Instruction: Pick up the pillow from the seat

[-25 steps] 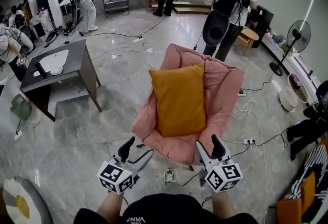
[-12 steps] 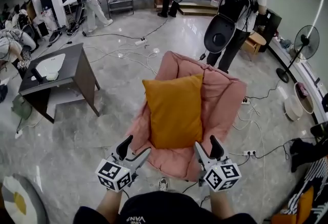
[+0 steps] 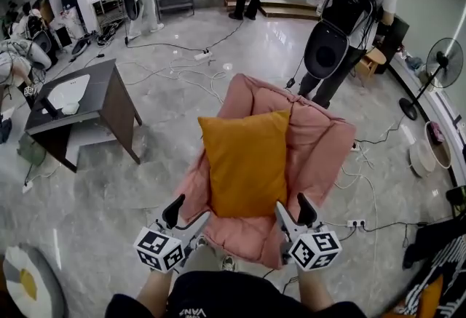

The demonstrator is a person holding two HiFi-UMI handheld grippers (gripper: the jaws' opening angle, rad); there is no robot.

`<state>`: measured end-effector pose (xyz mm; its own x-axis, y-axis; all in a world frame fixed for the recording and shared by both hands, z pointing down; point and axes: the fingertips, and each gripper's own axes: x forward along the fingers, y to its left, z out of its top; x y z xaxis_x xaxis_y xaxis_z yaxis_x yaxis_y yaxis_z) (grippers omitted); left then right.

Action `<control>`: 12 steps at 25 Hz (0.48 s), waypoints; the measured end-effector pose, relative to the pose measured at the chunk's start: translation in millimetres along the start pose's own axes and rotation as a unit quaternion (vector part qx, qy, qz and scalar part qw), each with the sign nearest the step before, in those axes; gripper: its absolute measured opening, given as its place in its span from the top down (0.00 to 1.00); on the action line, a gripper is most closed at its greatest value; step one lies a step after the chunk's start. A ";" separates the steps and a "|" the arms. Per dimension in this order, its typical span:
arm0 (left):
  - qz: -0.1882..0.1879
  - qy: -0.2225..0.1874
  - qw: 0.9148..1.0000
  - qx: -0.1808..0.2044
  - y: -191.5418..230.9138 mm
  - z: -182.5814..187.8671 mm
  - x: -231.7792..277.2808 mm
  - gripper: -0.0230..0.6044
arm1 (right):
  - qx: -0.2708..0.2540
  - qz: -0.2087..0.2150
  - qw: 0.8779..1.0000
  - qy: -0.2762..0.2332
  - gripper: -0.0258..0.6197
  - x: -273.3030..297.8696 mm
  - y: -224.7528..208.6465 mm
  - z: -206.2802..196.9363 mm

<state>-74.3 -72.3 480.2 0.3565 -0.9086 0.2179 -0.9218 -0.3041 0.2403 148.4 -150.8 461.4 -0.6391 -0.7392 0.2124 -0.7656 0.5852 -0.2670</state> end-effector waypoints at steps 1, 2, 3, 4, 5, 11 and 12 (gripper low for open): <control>0.002 0.001 1.000 -0.002 3.2 -0.3 4.7 0.43 | 0.002 -0.001 1.000 0.003 0.53 4.5 -3.9 -1.2; 0.005 0.002 1.000 -0.004 7.2 -0.1 9.6 0.43 | 0.004 -0.002 1.000 0.007 0.53 9.8 -7.5 -2.0; 0.008 0.004 1.000 -0.007 12.3 0.3 14.7 0.43 | 0.006 -0.003 1.000 0.010 0.53 15.8 -10.4 -2.3; 0.011 0.006 1.000 -0.011 17.9 0.6 19.8 0.43 | 0.009 -0.004 1.000 0.013 0.53 21.9 -13.2 -2.5; 0.012 0.009 1.000 -0.017 23.1 0.3 24.8 0.43 | 0.011 -0.006 1.000 0.018 0.53 27.5 -16.3 -3.3; -0.001 0.020 0.999 -0.033 58.0 -1.8 59.3 0.43 | 0.011 -0.025 0.999 0.032 0.53 74.5 -34.3 -7.4; -0.007 0.024 0.999 -0.036 66.7 -2.7 67.3 0.43 | 0.009 -0.030 0.999 0.030 0.53 86.2 -35.8 -5.9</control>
<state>-111.3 -153.0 513.4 0.3775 -0.8893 0.2580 -0.9041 -0.2937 0.3104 120.3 -233.5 494.8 -0.5961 -0.7506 0.2850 -0.8014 0.5342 -0.2692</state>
